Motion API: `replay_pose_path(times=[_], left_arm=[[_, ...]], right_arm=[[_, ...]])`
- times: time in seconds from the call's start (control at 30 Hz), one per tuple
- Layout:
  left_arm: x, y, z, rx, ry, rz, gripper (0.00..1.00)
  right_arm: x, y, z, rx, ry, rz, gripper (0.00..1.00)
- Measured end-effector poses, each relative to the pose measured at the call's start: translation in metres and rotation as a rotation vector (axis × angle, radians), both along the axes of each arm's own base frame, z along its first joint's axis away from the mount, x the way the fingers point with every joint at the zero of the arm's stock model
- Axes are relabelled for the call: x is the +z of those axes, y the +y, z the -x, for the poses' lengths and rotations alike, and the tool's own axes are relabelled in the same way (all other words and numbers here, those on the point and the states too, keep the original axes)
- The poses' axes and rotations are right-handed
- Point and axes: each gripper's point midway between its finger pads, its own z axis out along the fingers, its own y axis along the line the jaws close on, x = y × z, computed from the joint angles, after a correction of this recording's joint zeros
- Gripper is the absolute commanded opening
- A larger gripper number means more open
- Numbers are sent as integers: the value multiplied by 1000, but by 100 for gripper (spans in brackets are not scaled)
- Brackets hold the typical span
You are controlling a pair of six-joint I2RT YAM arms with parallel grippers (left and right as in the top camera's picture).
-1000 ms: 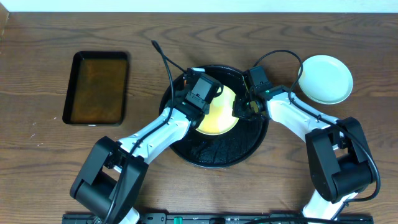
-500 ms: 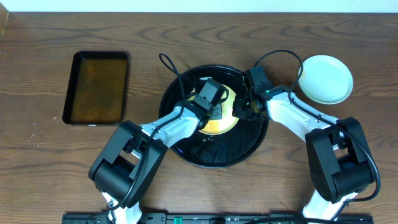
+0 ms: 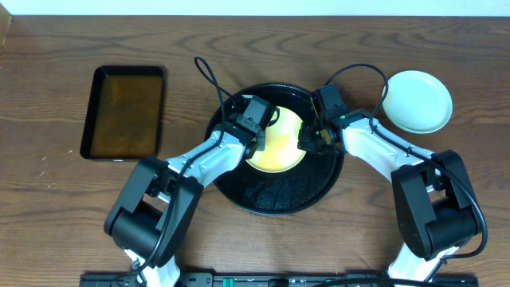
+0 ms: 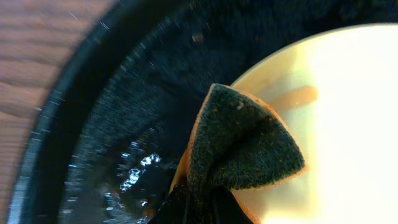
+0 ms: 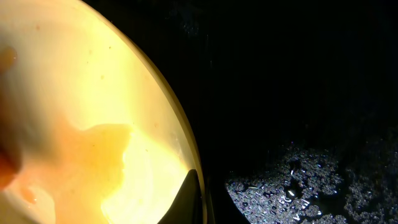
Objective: Clean dirty plates on tray and stack at the side
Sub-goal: 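Hold the yellow plate with the right gripper and scrub it with the sponge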
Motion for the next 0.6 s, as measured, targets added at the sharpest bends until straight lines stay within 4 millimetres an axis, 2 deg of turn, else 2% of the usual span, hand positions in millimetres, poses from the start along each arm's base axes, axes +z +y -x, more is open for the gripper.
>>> replay_pose_path(times=[0.17,0.27,0.43,0.53,0.57,0.6], left_arm=[[33,7,-8,21,-87,-11,8],[42,-7,-5,30,-104,58,8],[32,-42,1,43,-66,216,8],[10,-55,9,50,-9,246,8],[-5,-56,14,55,25,237,8],[-11,-55,15,62,36,231,8]], right_arm=[[0,0,0,0,0,0,2],[0,0,0,0,0,0,2],[0,0,0,0,-1,0,2],[0,0,0,0,-1,0,2],[0,0,0,0,-1,0,2],[0,0,0,0,-1,0,1]])
